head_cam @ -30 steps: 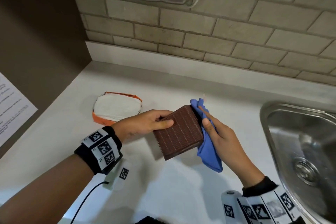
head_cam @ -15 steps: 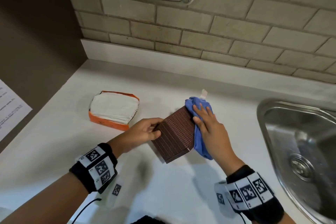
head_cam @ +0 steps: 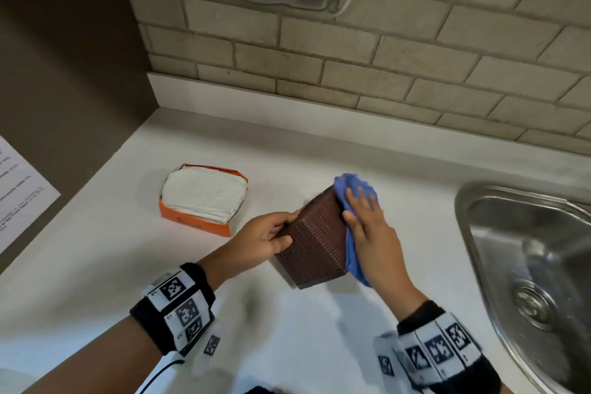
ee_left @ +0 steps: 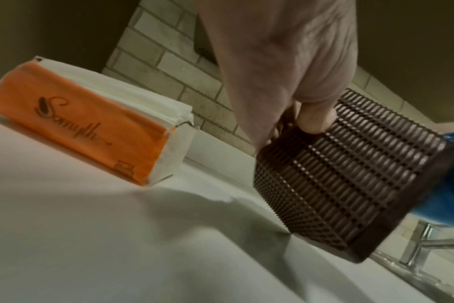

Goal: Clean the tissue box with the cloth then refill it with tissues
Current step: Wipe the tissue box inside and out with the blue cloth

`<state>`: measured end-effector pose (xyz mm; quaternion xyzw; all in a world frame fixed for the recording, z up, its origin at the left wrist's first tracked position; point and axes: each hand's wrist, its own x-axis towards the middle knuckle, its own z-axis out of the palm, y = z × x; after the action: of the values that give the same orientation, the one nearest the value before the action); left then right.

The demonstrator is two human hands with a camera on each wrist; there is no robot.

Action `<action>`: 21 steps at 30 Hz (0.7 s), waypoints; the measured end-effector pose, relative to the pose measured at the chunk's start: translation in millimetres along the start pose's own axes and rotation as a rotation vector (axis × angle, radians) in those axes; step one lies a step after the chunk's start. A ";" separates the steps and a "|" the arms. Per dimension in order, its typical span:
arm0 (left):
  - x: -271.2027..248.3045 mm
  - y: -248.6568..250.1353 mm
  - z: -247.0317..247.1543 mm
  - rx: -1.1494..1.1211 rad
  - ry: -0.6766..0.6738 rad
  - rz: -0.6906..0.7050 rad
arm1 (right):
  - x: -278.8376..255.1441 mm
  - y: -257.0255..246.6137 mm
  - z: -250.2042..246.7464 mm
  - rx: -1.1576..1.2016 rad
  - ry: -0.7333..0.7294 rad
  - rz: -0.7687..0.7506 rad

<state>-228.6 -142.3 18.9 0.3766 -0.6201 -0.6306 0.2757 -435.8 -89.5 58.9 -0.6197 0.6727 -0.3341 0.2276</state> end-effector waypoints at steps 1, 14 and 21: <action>1.5 3.2 1.2 0.001 0.015 0.014 | -9.1 -11.0 5.3 -0.011 -0.021 -0.048; -11.8 -1.3 25.5 0.402 0.074 0.162 | 11.1 14.0 -17.6 0.279 -0.032 0.150; -13.3 2.6 25.9 0.413 0.141 0.215 | -21.6 -6.3 1.9 0.224 -0.028 0.055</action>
<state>-242.6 -116.8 22.0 0.4001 -0.7514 -0.4298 0.3011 -427.4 -68.5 59.9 -0.5765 0.6444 -0.3922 0.3141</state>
